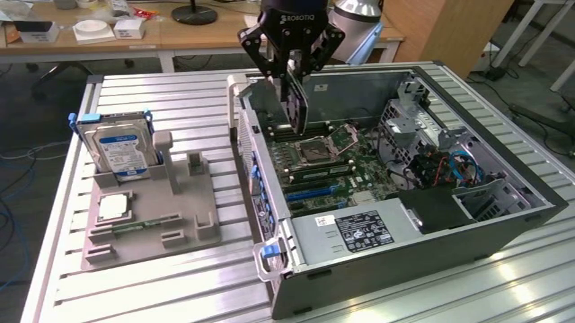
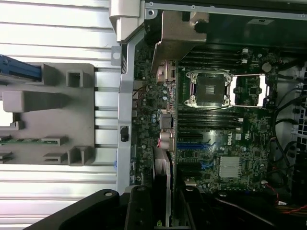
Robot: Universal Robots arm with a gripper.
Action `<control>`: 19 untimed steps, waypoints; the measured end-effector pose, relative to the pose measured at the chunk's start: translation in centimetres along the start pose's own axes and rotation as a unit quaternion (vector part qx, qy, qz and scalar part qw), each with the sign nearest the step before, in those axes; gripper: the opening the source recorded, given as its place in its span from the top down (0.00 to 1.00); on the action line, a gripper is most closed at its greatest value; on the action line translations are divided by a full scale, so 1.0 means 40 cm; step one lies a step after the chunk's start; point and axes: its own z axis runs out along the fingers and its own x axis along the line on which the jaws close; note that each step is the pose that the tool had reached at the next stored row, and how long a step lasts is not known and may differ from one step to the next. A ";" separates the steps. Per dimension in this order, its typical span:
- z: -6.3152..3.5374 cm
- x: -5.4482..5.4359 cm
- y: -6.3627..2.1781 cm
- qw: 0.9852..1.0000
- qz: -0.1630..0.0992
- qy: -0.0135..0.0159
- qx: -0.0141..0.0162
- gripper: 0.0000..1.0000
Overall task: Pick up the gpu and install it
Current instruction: 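Pick up the gpu and move the gpu toward the slot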
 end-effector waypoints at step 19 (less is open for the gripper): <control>0.004 -0.059 0.003 1.000 0.013 -0.001 0.001 0.73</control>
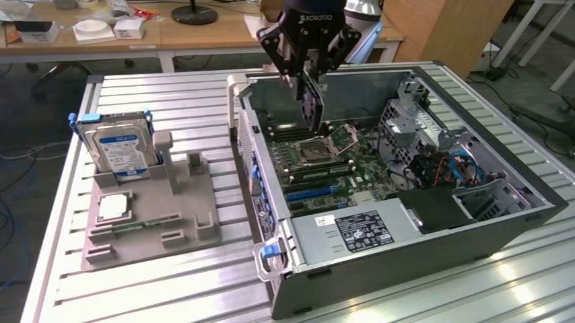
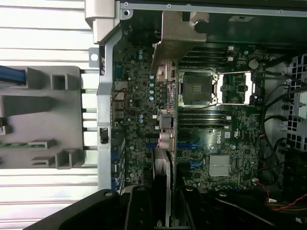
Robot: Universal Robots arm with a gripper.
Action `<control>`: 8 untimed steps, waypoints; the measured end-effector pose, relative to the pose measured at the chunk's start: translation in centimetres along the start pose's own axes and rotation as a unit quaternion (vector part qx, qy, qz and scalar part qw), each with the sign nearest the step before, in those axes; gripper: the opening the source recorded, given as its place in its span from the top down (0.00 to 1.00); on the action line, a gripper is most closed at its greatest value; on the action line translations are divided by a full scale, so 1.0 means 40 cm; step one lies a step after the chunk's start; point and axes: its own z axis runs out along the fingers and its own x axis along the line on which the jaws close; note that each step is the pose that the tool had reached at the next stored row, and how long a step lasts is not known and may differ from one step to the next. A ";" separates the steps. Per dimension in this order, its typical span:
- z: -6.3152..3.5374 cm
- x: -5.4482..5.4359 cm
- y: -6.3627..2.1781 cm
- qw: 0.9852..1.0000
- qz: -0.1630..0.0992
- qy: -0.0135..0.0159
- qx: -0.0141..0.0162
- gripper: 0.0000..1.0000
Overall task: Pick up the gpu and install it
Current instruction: 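Pick up the gpu and move the gpu toward the slot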
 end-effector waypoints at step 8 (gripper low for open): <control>0.002 -0.032 0.000 1.000 -0.003 0.000 -0.001 0.73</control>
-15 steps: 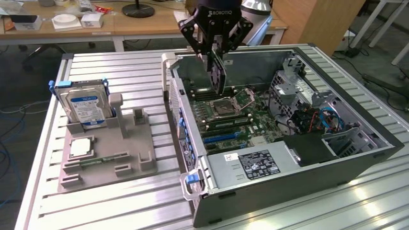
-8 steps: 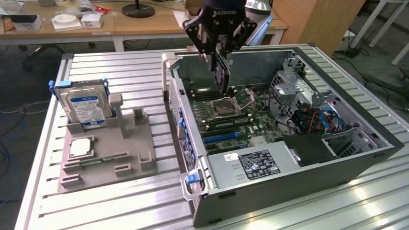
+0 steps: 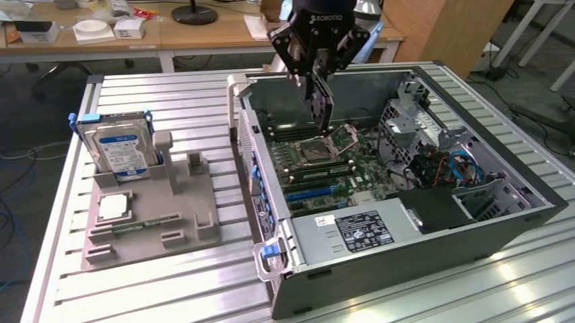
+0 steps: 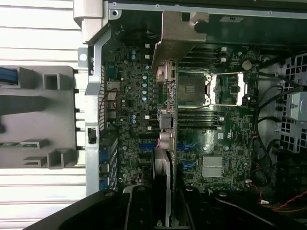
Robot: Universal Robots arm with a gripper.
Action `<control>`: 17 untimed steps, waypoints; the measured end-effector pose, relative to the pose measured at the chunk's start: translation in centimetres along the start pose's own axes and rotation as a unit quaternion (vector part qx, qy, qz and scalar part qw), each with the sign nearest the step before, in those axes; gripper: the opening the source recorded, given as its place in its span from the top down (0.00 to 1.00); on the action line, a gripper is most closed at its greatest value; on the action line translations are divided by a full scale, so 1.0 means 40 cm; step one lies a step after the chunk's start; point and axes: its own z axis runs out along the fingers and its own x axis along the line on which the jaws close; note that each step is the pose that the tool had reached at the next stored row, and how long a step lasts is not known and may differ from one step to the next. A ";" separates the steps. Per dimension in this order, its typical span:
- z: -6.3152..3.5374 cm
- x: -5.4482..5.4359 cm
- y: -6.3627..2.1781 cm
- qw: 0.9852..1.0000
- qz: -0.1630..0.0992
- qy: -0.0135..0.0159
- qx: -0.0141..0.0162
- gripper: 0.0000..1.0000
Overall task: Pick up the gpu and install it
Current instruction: 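Pick up the gpu and move the gpu toward the slot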
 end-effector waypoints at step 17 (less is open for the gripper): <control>0.004 -0.069 0.000 1.000 0.000 0.000 0.000 0.73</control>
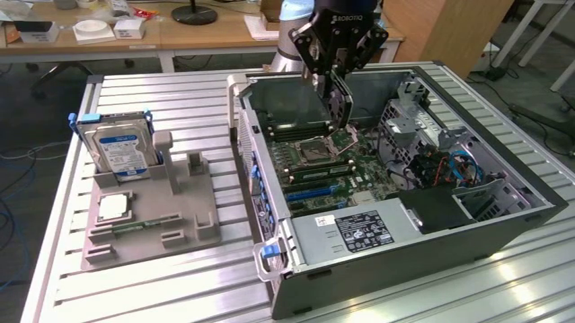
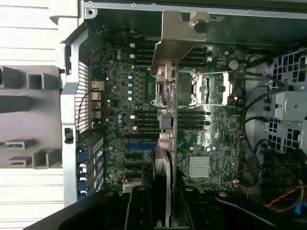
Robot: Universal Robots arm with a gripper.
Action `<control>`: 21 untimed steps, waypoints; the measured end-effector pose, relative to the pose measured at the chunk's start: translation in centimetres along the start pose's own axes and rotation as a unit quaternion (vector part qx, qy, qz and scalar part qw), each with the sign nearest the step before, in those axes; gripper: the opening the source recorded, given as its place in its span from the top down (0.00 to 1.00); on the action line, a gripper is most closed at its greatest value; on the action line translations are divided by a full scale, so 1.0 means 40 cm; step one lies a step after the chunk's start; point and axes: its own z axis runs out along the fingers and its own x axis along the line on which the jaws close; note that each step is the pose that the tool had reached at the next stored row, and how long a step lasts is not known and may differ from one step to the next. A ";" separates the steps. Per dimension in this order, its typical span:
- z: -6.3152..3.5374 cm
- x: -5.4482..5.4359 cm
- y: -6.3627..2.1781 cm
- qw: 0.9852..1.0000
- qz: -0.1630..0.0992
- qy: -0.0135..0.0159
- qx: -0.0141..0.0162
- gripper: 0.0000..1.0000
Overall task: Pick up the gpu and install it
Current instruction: 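Pick up the gpu and move the gpu toward the slot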
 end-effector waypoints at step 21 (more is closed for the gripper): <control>0.004 -0.068 0.000 1.000 0.000 0.000 0.000 0.73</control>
